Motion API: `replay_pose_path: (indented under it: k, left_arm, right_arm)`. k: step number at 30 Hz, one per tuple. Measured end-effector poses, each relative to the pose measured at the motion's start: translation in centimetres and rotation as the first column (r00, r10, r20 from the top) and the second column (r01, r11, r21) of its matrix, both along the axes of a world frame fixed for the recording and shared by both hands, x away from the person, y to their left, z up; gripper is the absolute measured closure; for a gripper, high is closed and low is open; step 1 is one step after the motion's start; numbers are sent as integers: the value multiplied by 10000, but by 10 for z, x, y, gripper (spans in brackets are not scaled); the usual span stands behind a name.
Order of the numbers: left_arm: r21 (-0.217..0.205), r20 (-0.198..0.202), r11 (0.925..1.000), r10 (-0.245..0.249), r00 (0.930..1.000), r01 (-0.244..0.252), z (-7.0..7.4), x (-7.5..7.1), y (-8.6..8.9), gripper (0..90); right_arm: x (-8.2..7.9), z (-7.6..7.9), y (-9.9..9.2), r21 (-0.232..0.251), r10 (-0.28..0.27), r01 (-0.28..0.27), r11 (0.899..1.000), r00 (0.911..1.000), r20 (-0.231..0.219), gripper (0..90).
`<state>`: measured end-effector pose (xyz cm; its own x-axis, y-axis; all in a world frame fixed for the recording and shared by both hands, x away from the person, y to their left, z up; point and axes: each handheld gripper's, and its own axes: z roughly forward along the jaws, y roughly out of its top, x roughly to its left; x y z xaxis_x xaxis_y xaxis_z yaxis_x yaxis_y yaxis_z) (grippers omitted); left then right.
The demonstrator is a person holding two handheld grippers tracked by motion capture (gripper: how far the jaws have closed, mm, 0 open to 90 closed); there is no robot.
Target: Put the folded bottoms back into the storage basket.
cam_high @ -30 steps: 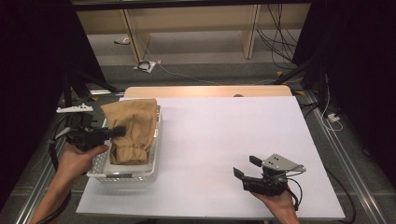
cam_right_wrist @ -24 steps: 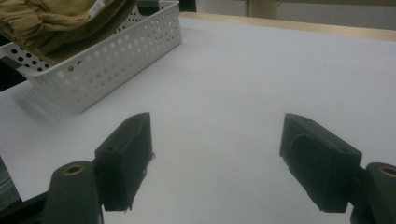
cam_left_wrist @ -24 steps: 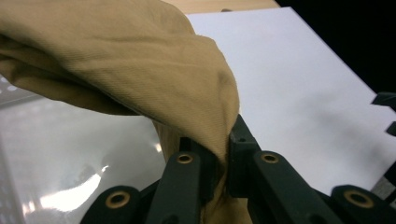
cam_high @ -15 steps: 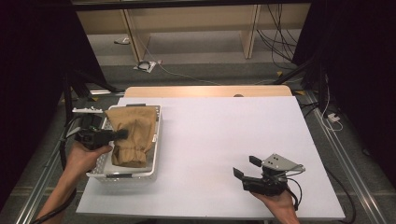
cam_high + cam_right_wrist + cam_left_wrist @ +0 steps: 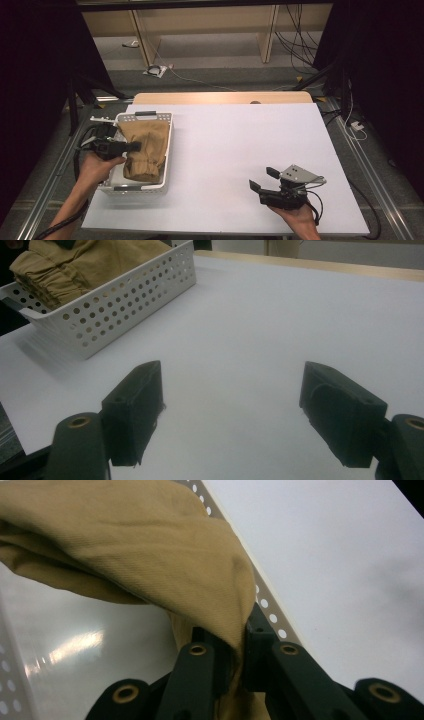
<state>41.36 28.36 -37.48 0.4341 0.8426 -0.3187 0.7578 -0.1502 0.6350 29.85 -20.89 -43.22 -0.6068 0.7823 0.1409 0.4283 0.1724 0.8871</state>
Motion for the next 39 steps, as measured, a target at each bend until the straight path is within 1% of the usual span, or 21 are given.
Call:
replay_pose_path:
  k: [5,8,13,15,19,23,25,27,29,31,32,34,36,37,38,39]
  left_arm:
    - [140,-222,9998,-128,9997,132,-7,5,-4,843]
    - [226,-369,9997,-73,9993,82,-12,8,-4,840]
    - [117,-509,9999,22,9987,-16,-20,12,-1,837]
    - [105,-628,9999,87,9980,-80,-23,14,0,835]
    - [177,-946,9996,224,9953,-209,-30,18,4,819]
    - [115,-1174,9992,397,9923,-386,-35,20,7,801]
    - [185,-1291,9985,542,9901,-523,-37,21,9,784]
    - [252,-1398,9983,550,9887,-519,-38,21,10,768]
    - [268,-1491,9976,666,9866,-633,-39,21,12,742]
    - [382,-1549,9968,754,9851,-703,-39,21,13,712]
    - [475,-1604,9958,850,9834,-783,-39,22,14,690]
    - [593,-1737,9935,1063,9790,-973,-38,21,15,613]
    - [626,-1712,9932,1075,9793,-981,-36,21,15,579]
    - [739,-1681,9913,1199,9785,-1088,-34,20,16,579]
    - [843,-1639,9889,1346,9772,-1221,-32,19,16,531]
    - [1171,-1526,9832,1570,9757,-1399,-27,18,16,465]
  right_arm:
    - [0,0,0,-17,22,-22,10000,10000,14,264]
    - [0,0,0,-20,16,-16,10000,10000,12,264]
    - [0,0,0,-36,41,-41,10000,10000,-13,264]
    - [0,0,0,-27,47,-47,10000,10000,-15,265]
    - [0,0,0,-33,53,-53,10000,10000,-17,265]
    - [0,0,1,-64,87,-87,9999,10000,-3,265]
    - [0,0,1,-55,90,-91,9999,10000,-16,264]
    - [0,-1,1,-43,102,-102,9999,9999,-29,265]
    - [0,0,0,-146,119,-120,9998,9999,-65,264]
    - [-1,0,1,-135,122,-123,9998,9999,-66,265]
    - [-1,0,1,-135,125,-126,9998,9999,-70,265]
    - [-1,0,1,-138,131,-132,9998,9999,-84,265]
    - [-1,0,1,-137,134,-135,9998,9999,-90,265]
    - [-1,0,1,-138,144,-146,9998,9998,-112,265]
    - [-1,0,1,-139,145,-147,9998,9998,-101,265]
    - [-1,0,1,-139,152,-153,9998,9998,-84,265]
